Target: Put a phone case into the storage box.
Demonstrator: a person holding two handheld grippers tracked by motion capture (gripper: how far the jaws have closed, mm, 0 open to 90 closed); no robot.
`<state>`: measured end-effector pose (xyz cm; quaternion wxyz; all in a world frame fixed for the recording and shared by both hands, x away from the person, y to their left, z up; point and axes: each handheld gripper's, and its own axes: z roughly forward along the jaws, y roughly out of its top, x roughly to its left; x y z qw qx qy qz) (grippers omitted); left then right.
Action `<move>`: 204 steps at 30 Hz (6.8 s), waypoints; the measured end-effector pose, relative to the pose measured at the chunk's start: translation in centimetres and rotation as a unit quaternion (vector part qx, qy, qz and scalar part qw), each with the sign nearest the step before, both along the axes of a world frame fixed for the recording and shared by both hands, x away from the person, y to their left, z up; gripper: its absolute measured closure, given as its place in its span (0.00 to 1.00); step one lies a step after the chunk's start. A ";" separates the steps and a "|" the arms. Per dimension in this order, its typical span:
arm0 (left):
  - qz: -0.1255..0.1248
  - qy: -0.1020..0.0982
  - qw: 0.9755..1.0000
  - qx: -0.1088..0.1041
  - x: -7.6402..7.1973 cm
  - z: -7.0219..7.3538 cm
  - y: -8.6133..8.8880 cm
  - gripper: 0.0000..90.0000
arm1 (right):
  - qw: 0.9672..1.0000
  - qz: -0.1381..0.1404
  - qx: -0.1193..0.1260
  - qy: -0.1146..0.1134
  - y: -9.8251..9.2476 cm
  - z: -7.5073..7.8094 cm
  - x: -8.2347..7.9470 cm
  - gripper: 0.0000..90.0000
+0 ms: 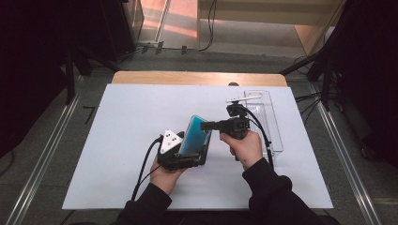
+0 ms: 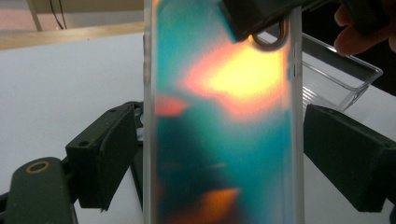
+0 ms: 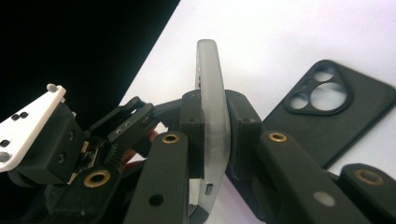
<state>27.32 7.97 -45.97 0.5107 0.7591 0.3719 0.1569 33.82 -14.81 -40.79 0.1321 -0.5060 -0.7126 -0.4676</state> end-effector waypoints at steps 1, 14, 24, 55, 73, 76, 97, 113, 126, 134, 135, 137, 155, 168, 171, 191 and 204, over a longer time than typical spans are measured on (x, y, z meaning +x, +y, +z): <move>-0.002 0.004 1.000 0.001 0.0 0.1 -0.1 0.13 | 1.000 -0.002 -0.003 -0.002 -0.1 0.0 0.0 0.85; -0.025 0.099 0.993 0.052 0.8 1.1 0.2 0.15 | 0.994 -0.006 -0.076 -0.075 -0.5 0.9 -1.1 0.85; -0.058 0.141 0.988 0.038 1.3 2.4 1.2 0.21 | 0.991 0.007 -0.087 -0.107 -1.1 1.1 -1.8 0.85; -0.209 0.133 0.967 0.061 2.8 6.0 2.9 0.34 | 0.963 0.180 -0.062 -0.191 -2.2 1.6 -2.4 0.85; -0.274 0.123 0.951 0.069 3.5 6.2 3.2 0.42 | 0.941 0.262 -0.048 -0.209 -1.0 1.3 -2.9 0.85; -0.281 0.124 0.950 0.066 3.5 6.4 3.3 0.43 | 0.937 0.274 -0.045 -0.211 -0.8 1.2 -2.9 0.85; -0.348 0.136 0.927 0.039 3.5 6.3 3.8 0.86 | 0.919 0.326 -0.032 -0.220 -0.1 1.2 -3.3 0.85; -0.353 0.148 0.923 0.034 3.3 6.5 4.0 0.90 | 0.922 0.323 -0.022 -0.212 0.0 1.0 -3.3 0.69; -0.264 0.165 0.949 0.042 4.1 7.0 5.2 0.89 | 0.951 0.219 -0.007 -0.218 -0.5 1.2 -3.1 0.31; -0.218 0.172 0.960 0.037 4.3 7.5 5.8 0.89 | 0.952 0.193 0.003 -0.237 -0.6 1.0 -3.1 0.19; -0.215 0.172 0.961 0.040 4.3 7.5 5.7 0.89 | 0.953 0.188 0.001 -0.237 -0.5 1.0 -3.1 0.14; -0.200 0.172 0.964 0.041 4.3 7.6 5.7 0.89 | 0.956 0.178 -0.004 -0.235 -0.4 1.1 -3.0 0.02; -0.099 0.163 0.982 0.004 4.5 8.4 6.6 0.89 | 0.972 0.058 -0.083 -0.212 1.5 0.1 -4.2 0.00; -0.049 0.178 0.983 -0.002 4.6 8.5 6.8 0.89 | 0.971 0.012 -0.097 -0.217 3.3 -0.9 -5.2 0.00; -0.049 0.181 0.982 0.001 4.5 8.5 6.7 0.89 | 0.970 0.000 -0.109 -0.217 3.8 -1.1 -5.4 0.00; -0.067 0.188 0.980 0.012 3.7 8.0 4.8 0.89 | 0.971 -0.013 -0.126 -0.204 5.9 -2.3 -5.4 0.00; -0.077 0.187 0.979 0.011 2.9 7.8 3.6 0.89 | 0.970 -0.013 -0.130 -0.205 6.6 -2.7 -5.2 0.04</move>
